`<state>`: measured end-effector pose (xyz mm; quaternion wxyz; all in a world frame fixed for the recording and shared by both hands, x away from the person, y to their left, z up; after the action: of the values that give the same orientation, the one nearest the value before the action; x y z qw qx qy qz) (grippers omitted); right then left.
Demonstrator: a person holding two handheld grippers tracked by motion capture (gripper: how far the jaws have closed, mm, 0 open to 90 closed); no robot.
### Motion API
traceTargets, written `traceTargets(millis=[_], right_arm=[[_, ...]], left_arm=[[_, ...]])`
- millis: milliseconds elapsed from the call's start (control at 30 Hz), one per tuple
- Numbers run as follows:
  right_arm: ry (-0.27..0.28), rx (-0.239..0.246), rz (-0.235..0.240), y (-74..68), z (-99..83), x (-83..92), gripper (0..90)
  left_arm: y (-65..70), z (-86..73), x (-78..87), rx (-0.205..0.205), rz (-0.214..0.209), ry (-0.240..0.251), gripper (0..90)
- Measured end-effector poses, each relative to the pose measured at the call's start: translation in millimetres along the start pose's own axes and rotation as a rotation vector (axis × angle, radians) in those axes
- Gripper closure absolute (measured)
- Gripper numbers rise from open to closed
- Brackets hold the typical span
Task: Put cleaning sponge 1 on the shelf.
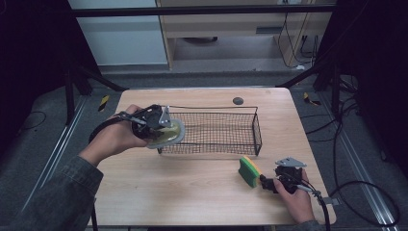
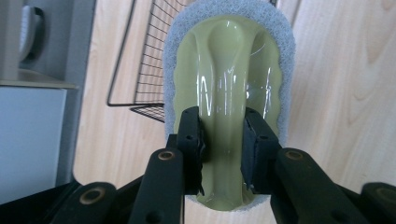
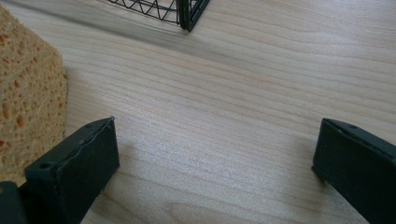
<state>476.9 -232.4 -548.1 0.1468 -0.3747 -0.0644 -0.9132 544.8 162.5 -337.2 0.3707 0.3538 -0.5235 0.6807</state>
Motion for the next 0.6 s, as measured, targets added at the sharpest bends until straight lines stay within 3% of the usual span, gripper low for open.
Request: traceTargets(millis=[167,600], right_arm=[[-0.001,0.000,-0.003,0.0,-0.2,0.1,0.7],[0.001,0.002,0.003,0.4,1.1,-1.4,0.5]], left_arm=[[-5.8,3.7,-7.2,-0.023,0.023,0.003,71.3],[-27.0,10.2,-19.7,0.000,0.058,0.038,71.3]])
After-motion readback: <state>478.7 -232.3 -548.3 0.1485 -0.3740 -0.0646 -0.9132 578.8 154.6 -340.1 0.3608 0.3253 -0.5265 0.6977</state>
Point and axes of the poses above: each handheld gripper's, and its own axes: x roughly backward along the jaws, z roughly out of its top, y roughly to its right, the point moved 5 cm from there along -x, roughly forward along the jaws, and after that the axes turned 1 degree about -y, right-handed, at the moved point
